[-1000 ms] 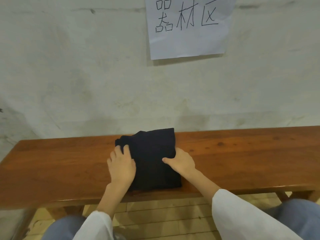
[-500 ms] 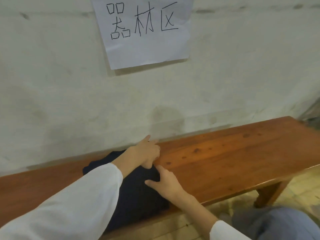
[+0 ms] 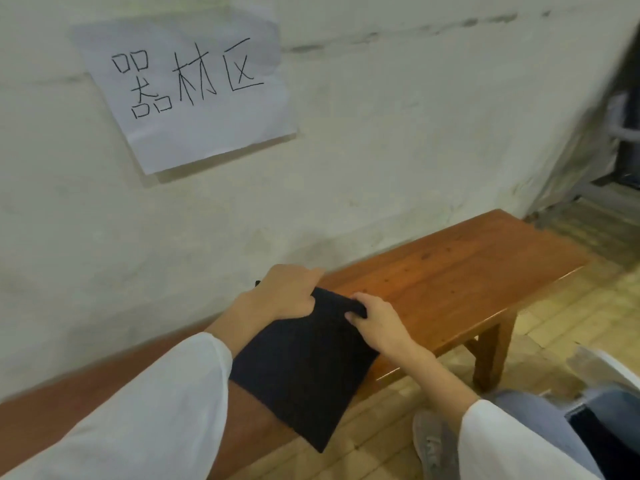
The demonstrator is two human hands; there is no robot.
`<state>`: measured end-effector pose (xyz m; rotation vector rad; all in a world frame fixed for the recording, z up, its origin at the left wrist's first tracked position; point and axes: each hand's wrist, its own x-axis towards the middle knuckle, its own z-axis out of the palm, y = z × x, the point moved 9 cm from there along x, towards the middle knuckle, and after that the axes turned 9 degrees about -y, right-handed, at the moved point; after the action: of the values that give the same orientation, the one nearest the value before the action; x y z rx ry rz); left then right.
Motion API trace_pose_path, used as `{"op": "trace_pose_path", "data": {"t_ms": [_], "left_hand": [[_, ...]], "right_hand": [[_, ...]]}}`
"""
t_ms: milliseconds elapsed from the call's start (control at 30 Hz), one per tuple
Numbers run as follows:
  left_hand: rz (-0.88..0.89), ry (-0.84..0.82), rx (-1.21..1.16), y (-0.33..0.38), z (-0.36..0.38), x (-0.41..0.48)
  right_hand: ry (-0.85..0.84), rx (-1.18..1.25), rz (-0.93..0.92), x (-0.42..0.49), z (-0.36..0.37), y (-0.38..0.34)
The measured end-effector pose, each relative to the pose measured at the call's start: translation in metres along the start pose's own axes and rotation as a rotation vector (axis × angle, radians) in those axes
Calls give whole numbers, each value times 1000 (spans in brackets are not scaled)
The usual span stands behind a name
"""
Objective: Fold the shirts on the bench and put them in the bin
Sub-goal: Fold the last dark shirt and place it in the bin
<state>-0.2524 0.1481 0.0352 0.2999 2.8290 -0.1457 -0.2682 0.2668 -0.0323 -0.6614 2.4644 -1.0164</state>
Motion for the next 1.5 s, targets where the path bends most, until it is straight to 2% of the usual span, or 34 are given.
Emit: {"op": "trace_pose_path", "data": {"t_ms": [100, 200, 333, 467, 600, 700, 900, 1033, 1167, 1233, 1300, 1433, 1500], "left_hand": [[56, 114, 36, 53, -41, 15], [116, 160, 34, 107, -74, 30], [271, 156, -33, 209, -102, 50], [436, 153, -81, 312, -96, 70], [493, 53, -166, 400, -53, 98], [460, -5, -249, 455, -16, 107], [483, -105, -438, 546, 76, 100], [500, -266, -530, 603, 128, 83], [481, -530, -726, 633, 175, 86], [429, -653, -867, 632, 199, 92], [336, -738, -927, 623, 229, 106], [158, -838, -929, 592, 290, 137], [94, -846, -900, 578, 308, 148]], "right_hand": [[70, 22, -36, -24, -64, 21], [134, 37, -59, -58, -125, 44], [285, 18, 13, -116, -206, 106], [437, 106, 96, -176, -256, 183], [513, 121, 214, -236, -265, 268], [607, 110, 331, -282, -256, 332], [749, 117, 514, -375, -235, 423], [842, 71, 605, -420, -219, 453], [1021, -67, 619, -439, -213, 461], [1003, -115, 612, -428, -203, 471], [879, -130, 630, -401, -184, 494], [638, -20, 760, -351, -132, 553], [651, 66, 834, -339, -121, 570]]}}
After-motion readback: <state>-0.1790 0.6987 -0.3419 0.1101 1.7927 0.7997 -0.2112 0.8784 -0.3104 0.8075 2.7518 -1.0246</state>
